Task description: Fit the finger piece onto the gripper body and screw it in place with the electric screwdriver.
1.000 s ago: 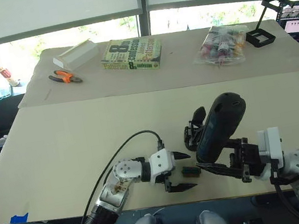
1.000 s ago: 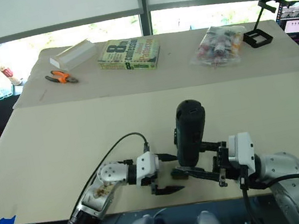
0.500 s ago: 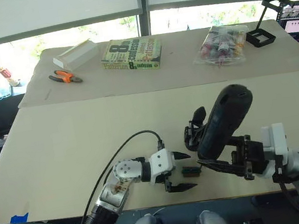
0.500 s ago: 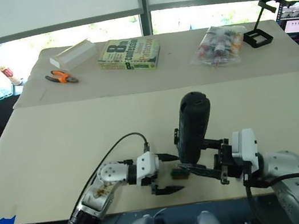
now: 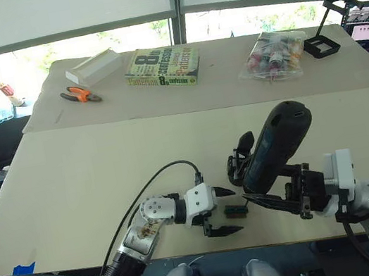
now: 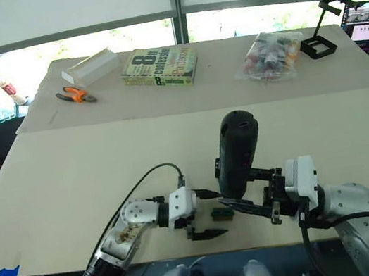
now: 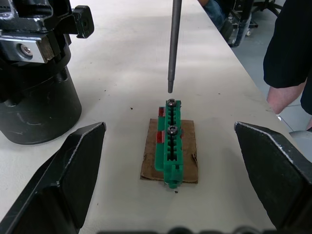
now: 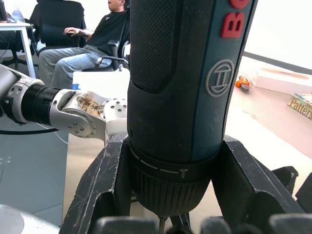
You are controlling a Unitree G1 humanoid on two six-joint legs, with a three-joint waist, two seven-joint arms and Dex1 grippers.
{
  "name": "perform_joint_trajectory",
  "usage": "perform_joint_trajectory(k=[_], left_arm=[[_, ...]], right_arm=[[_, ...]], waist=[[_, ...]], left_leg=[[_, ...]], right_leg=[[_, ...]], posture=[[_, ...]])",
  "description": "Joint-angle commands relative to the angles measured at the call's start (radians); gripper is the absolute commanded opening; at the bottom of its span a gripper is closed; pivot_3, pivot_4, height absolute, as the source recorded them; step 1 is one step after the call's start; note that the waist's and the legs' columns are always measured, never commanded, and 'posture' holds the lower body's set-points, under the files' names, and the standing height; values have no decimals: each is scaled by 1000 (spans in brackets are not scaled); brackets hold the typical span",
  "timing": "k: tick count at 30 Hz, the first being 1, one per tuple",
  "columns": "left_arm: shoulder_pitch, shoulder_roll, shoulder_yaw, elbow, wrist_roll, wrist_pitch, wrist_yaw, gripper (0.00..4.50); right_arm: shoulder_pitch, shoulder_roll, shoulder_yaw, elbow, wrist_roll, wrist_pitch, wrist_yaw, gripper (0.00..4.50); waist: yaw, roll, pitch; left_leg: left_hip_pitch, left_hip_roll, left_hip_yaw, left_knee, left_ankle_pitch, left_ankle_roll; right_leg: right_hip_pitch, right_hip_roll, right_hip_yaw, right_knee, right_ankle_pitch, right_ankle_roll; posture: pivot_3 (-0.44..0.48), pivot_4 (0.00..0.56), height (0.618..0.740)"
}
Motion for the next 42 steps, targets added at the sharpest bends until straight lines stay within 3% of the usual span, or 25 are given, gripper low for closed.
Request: perform_joint_trajectory(k=[1, 42], left_arm=[[15, -3, -37, 3, 13, 12, -7, 4500], [23, -2, -41, -5, 13, 17, -6, 4500]], right_arm=[[-2, -1, -8, -31, 10, -24, 5, 1927], [-10, 6, -21, -22, 18, -29, 10, 1927]], waist=[[0, 0, 0], [0, 0, 0]], left_leg=[[0, 0, 0, 0, 0, 0], [0, 0, 0, 0, 0, 0]], right_leg=[[0, 0, 0, 0, 0, 0], [0, 0, 0, 0, 0, 0]], posture=[[0, 150, 740], [0, 150, 740]])
